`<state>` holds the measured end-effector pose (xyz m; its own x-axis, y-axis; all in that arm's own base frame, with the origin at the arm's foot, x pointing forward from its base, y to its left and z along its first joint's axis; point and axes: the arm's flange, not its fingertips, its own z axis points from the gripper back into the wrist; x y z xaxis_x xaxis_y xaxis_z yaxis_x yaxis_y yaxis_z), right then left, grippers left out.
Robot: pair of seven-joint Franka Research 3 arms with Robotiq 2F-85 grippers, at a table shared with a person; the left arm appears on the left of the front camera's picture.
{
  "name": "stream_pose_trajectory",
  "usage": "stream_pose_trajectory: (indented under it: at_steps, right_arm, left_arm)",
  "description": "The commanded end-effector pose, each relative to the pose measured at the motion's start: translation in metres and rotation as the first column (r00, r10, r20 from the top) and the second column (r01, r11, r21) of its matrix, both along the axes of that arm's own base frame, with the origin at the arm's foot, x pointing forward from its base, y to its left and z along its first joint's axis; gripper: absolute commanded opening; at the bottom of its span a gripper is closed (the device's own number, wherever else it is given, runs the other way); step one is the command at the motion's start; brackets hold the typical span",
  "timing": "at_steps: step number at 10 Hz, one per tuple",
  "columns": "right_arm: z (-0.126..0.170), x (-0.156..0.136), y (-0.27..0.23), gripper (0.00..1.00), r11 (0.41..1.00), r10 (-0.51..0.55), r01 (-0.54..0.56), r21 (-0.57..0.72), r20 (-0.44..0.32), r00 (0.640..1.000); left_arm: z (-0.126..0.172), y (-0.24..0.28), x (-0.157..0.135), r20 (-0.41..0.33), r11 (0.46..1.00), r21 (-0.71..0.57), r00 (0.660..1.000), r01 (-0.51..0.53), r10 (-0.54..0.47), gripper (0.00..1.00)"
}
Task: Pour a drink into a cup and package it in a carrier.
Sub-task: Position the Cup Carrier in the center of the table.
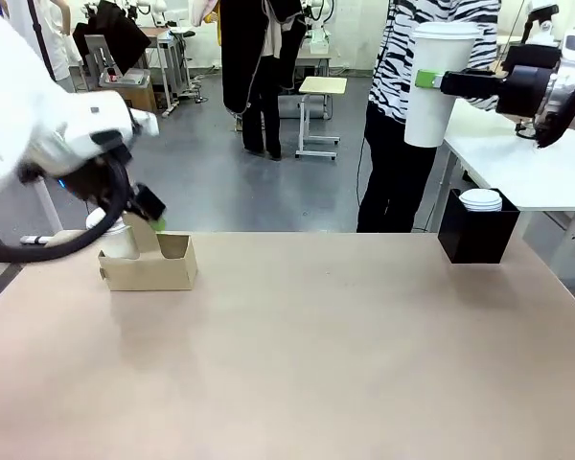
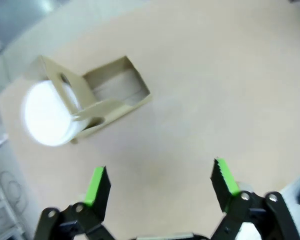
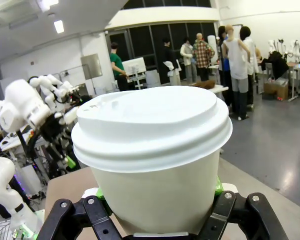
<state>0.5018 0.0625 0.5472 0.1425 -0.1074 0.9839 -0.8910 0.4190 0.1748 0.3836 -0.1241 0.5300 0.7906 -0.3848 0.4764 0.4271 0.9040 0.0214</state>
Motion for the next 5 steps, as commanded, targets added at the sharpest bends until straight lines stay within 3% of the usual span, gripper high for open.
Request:
stream_pose_trajectory:
  at_steps: [1, 3, 5]
  right_arm:
    - [0.004, -0.002, 0.001, 0.8, 1.0, 0.004, -0.004, 0.004, 0.006, 1.0]
    - [0.004, -0.002, 0.001, 0.8, 1.0, 0.004, -0.004, 0.004, 0.006, 1.0]
    - [0.004, -0.002, 0.001, 0.8, 1.0, 0.004, -0.004, 0.004, 0.006, 1.0]
  left_arm:
    - [0.035, 0.0, 0.013, -0.053, 0.995, -0.032, 0.995, -0.089, 0.088, 1.0]
    - [0.055, 0.004, 0.034, -0.08, 0.984, -0.042, 0.983, -0.171, 0.167, 1.0]
    - [0.047, 0.005, 0.061, -0.1, 0.971, -0.033, 0.967, -0.237, 0.232, 1.0]
